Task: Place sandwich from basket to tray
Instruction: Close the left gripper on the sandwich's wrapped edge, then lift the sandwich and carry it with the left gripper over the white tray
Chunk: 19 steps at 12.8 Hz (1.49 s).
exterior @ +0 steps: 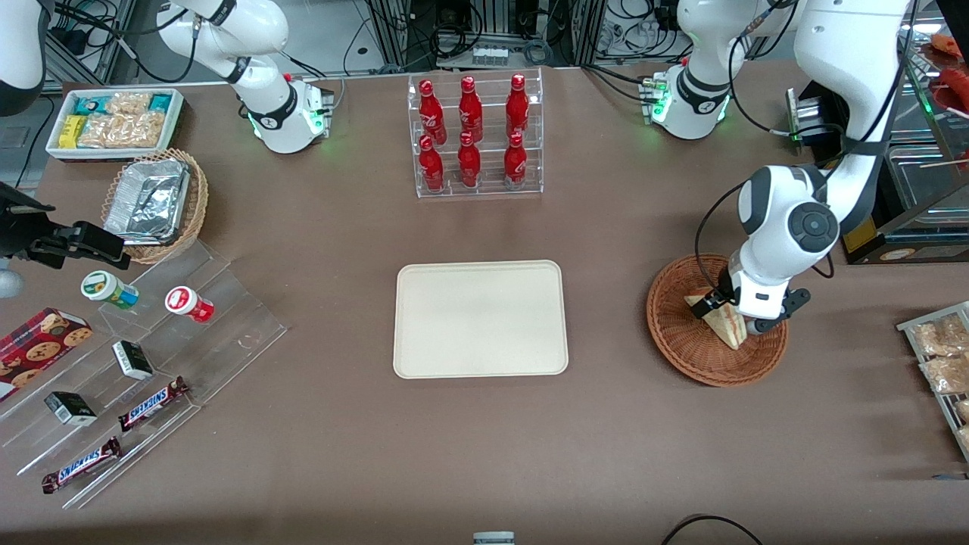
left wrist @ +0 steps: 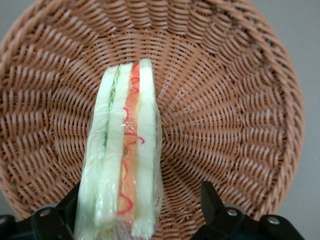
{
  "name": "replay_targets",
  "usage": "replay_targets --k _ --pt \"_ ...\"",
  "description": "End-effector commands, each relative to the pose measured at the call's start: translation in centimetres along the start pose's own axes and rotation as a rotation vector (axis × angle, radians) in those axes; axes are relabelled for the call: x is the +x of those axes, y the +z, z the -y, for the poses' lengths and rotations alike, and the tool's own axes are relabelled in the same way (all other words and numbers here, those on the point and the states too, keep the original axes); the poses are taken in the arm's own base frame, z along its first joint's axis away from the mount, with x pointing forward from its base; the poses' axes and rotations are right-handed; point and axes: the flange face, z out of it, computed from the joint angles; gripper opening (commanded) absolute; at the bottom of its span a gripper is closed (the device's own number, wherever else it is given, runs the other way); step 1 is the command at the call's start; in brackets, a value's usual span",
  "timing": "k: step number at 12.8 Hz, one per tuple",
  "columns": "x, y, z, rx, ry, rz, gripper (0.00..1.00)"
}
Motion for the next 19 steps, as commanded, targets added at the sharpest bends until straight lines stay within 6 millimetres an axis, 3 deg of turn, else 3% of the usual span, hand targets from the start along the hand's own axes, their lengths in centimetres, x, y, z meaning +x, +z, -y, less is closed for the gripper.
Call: replay_targets --k 1,2,3,7,10,12,15,19 --pt "-0.1 1.1 -0.1 0.001 -0.013 0.004 0.4" --pt "-0.2 1.4 0.0 0.004 -0.01 0.007 0.09" --pt "-0.1 1.3 -0.1 0.004 -0.005 0.003 0.0" --pt "0.0 0.7 -0.4 0.005 0.017 -0.004 0.0" --pt "-0.8 -2.4 -2.7 0.031 0.063 0.009 0.0" --pt "-2.2 -5.2 -5.4 0.086 0.148 0.006 0.0" --pt "-6.0 -8.5 -11.5 0.11 0.27 0.0 0.0" --pt "-13.6 -8.7 -19.0 0.093 0.435 -0.021 0.0"
